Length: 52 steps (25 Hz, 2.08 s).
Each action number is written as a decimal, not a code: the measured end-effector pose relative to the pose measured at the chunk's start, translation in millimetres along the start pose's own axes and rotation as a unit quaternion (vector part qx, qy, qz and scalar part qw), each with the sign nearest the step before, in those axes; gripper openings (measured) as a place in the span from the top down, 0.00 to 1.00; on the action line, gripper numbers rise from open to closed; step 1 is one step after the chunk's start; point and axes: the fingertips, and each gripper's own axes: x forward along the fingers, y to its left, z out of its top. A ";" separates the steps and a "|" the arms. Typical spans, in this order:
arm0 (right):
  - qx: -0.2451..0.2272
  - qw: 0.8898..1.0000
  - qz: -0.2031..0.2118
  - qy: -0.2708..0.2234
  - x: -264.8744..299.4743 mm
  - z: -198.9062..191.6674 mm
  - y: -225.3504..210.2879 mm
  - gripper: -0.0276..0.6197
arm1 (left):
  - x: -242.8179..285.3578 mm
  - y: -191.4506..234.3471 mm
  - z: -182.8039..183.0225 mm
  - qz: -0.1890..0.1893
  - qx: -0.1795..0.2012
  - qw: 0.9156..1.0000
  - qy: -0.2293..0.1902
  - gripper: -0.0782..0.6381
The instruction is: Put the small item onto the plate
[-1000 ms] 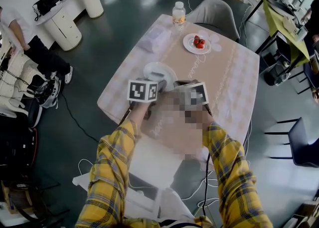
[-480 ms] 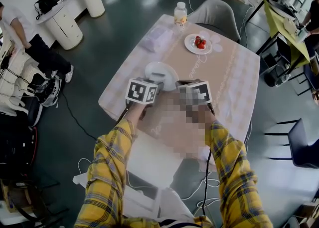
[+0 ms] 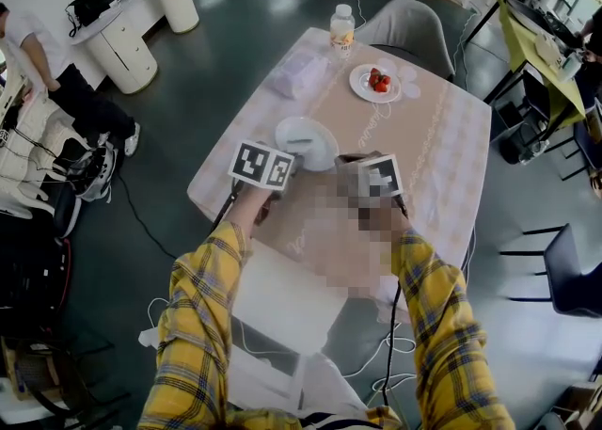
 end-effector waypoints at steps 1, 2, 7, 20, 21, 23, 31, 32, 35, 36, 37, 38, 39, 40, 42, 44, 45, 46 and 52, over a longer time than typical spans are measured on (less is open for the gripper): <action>-0.004 1.000 0.002 -0.004 -0.4 1.7 1.9 0.96 | 0.6 -4.3 0.7 -0.012 -0.006 1.000 0.002 0.80; -0.011 1.000 0.005 -0.014 -1.5 5.2 4.3 0.96 | 1.3 -8.5 1.5 -0.022 -0.011 1.000 0.001 0.80; -0.108 0.990 0.015 -0.094 -11.2 29.1 22.5 0.96 | 3.1 -10.0 -0.9 -0.013 0.004 1.000 -0.003 0.80; -0.134 0.988 -0.001 -0.072 -9.0 15.2 14.5 0.96 | 7.0 -19.4 -19.2 -0.072 -0.056 0.995 0.045 0.89; -0.131 0.989 -0.001 -0.071 -9.3 15.2 13.6 0.96 | 6.8 -23.3 -20.7 -0.086 -0.064 0.993 0.053 0.89; -0.125 0.990 0.001 -0.071 -9.6 15.9 12.2 0.96 | 6.9 -30.6 -22.7 -0.112 -0.080 0.988 0.064 0.89; -0.112 0.991 0.000 -0.074 -11.4 16.8 11.1 0.96 | 6.9 -27.3 -20.9 -0.078 -0.040 0.995 0.044 0.89; -0.111 0.991 0.001 -0.074 -11.8 16.3 11.6 0.96 | 6.7 -29.0 -21.8 -0.082 -0.043 0.995 0.042 0.89; -0.112 0.991 0.004 -0.074 -12.8 14.7 14.1 0.96 | 1.4 -25.9 -14.8 -0.075 -0.051 0.996 0.006 0.89; -0.112 0.991 0.004 -0.074 -13.5 14.4 14.1 0.96 | -1.2 -24.8 -11.2 -0.070 -0.048 0.996 -0.009 0.89; -0.110 0.991 0.004 -0.074 -14.3 14.1 14.1 0.96 | -4.1 -24.0 -7.6 -0.065 -0.041 0.997 -0.023 0.88; -0.108 0.991 0.003 -0.074 -15.1 13.9 14.2 0.96 | -7.4 -23.7 -4.0 -0.059 -0.034 0.997 -0.038 0.88; -0.106 0.992 0.003 -0.074 -16.0 13.4 14.9 0.96 | -11.1 -23.7 -0.7 -0.054 -0.026 0.997 -0.053 0.88; -0.105 0.992 0.003 -0.073 -17.1 13.0 16.3 0.96 | -15.1 -24.0 2.5 -0.049 -0.019 0.996 -0.067 0.88; -0.106 0.992 0.004 -0.072 -19.7 12.6 20.4 0.96 | -24.7 -22.7 9.5 -0.035 -0.011 0.995 -0.098 0.88; -0.106 0.992 0.006 -0.073 -21.9 12.1 25.1 0.96 | -35.9 -19.5 17.1 -0.015 -0.003 0.991 -0.131 0.88; -0.103 0.992 0.008 -0.073 -22.7 11.0 27.2 0.96 | -41.3 -19.2 20.5 -0.008 0.003 0.988 -0.151 0.88; -0.100 0.992 0.009 -0.072 -23.4 9.1 28.8 0.96 | -46.6 -19.8 23.2 -0.003 0.010 0.985 -0.171 0.88; -0.092 0.993 0.008 -0.071 -31.0 -1.4 38.2 0.96 | -72.2 -29.5 26.7 0.018 0.056 0.968 -0.243 0.88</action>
